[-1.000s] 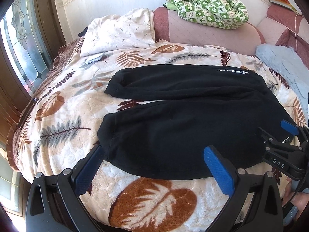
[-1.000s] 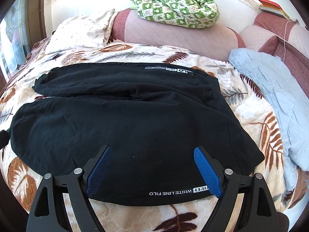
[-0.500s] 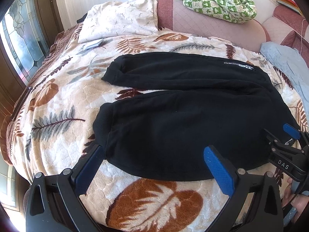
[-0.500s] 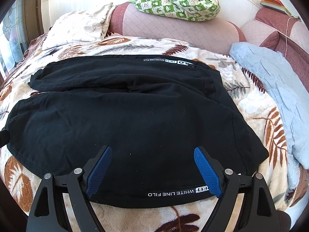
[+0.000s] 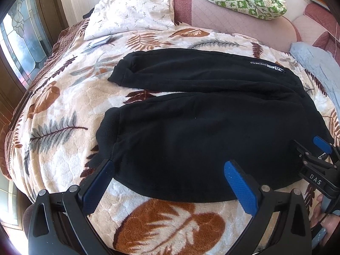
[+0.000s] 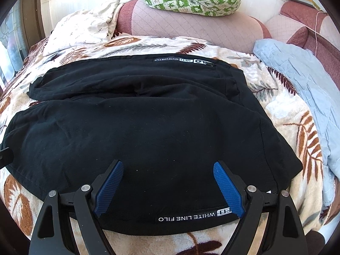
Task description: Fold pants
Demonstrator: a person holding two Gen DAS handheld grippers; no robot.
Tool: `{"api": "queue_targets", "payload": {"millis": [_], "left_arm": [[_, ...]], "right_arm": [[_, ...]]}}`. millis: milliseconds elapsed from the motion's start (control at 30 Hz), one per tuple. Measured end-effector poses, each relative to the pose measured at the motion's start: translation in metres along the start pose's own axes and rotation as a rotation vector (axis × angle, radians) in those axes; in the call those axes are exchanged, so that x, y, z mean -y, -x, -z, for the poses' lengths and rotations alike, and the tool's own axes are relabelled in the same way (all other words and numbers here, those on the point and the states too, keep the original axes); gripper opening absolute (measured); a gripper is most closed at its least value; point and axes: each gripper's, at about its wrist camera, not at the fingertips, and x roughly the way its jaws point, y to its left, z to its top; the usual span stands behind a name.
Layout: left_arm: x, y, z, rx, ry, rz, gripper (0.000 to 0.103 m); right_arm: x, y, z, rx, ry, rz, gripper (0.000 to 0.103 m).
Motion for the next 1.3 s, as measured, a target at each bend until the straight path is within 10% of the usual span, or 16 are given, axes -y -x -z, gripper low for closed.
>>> {"api": "queue_targets", "payload": {"millis": [433,800,1300], "left_arm": [[-0.064,-0.012,-0.096,0.116,0.092,-0.025,0.103],[-0.109,-0.120,-0.170,-0.053,0.183,0.142,0.098],[-0.095,-0.175,-0.204,-0.096,0.114,0.334,0.097]], "right_arm": [[0.055,-0.008,-0.054,0.048,-0.092,-0.042,0.091],[0.133,-0.072,-0.141,0.038,-0.157,-0.165,0.091],[0.094,-0.197,-0.217,-0.238,0.136,-0.332,0.091]]}}
